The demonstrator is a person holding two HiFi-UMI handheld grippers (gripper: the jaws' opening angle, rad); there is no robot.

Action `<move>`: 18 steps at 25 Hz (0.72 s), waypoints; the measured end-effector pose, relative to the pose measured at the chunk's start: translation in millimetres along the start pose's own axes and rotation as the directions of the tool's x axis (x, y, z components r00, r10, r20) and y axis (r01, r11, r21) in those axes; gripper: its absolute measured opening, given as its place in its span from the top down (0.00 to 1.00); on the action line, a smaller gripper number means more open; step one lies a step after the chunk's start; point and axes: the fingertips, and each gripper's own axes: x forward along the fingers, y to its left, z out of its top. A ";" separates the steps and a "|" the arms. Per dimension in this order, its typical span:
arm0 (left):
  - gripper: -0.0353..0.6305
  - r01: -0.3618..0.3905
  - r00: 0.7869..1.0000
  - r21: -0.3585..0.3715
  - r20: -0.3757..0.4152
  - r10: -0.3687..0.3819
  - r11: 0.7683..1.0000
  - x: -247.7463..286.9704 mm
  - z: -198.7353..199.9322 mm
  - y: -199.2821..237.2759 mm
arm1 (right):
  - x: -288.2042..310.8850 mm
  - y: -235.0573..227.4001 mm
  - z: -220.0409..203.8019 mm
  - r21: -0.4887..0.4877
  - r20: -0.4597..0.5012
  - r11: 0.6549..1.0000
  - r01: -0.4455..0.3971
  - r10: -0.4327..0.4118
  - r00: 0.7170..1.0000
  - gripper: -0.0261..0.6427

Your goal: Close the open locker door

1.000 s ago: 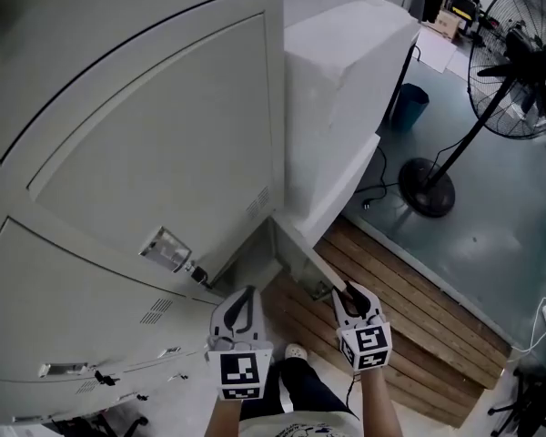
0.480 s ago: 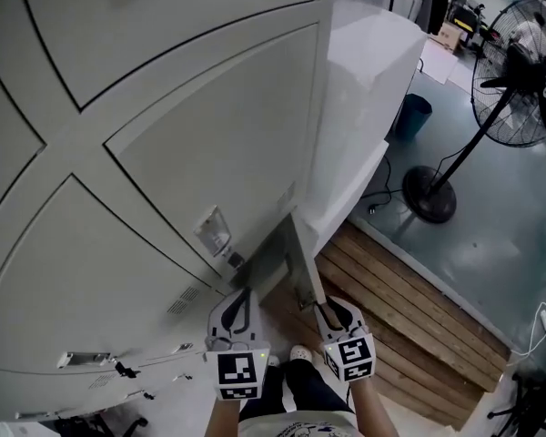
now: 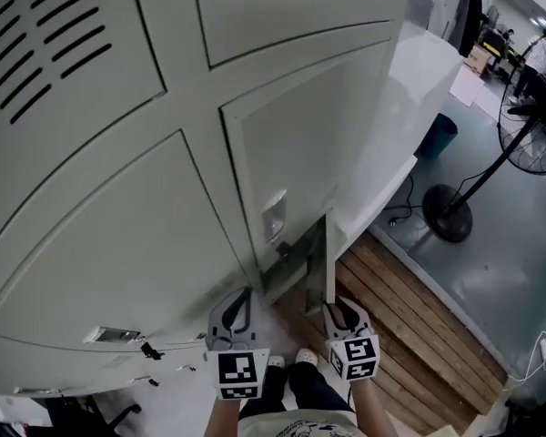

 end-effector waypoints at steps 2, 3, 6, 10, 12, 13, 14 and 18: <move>0.94 -0.016 1.000 -0.008 0.001 0.016 1.000 -5.7 -1.9 8.5 | 3.3 6.5 1.0 0.004 -0.002 1.000 -0.004 0.004 1.000 0.78; 0.94 -0.025 1.000 -0.012 0.001 0.025 1.000 -8.4 -2.8 12.7 | 5.2 9.9 1.8 0.007 -0.003 1.000 -0.007 0.007 1.000 0.78; 0.94 -0.052 0.999 -0.022 0.002 0.052 0.998 -15.7 -5.3 24.6 | 11.3 21.4 4.5 -0.001 -0.006 1.000 -0.025 0.025 1.000 0.78; 0.94 -0.088 0.996 -0.034 0.005 0.089 0.996 -24.8 -6.7 37.5 | 18.8 35.0 7.8 -0.017 -0.009 0.998 -0.053 0.052 0.999 0.78; 0.94 -0.104 0.995 -0.039 0.002 0.104 0.994 -29.4 -7.1 42.6 | 21.8 41.8 10.1 -0.026 -0.011 0.997 -0.072 0.072 0.997 0.78; 0.94 -0.113 0.994 -0.042 0.000 0.113 0.993 -31.7 -7.3 44.9 | 23.3 45.0 11.5 -0.032 -0.013 0.996 -0.083 0.083 0.996 0.78; 0.94 -0.121 0.993 -0.046 -0.002 0.121 0.992 -33.8 -7.9 46.9 | 25.2 47.7 12.5 -0.040 -0.015 0.995 -0.093 0.093 0.996 0.78; 0.94 -0.155 0.988 -0.054 -0.003 0.155 0.987 -41.0 -12.1 53.0 | 34.1 55.8 13.7 -0.062 -0.017 0.990 -0.126 0.125 0.992 0.79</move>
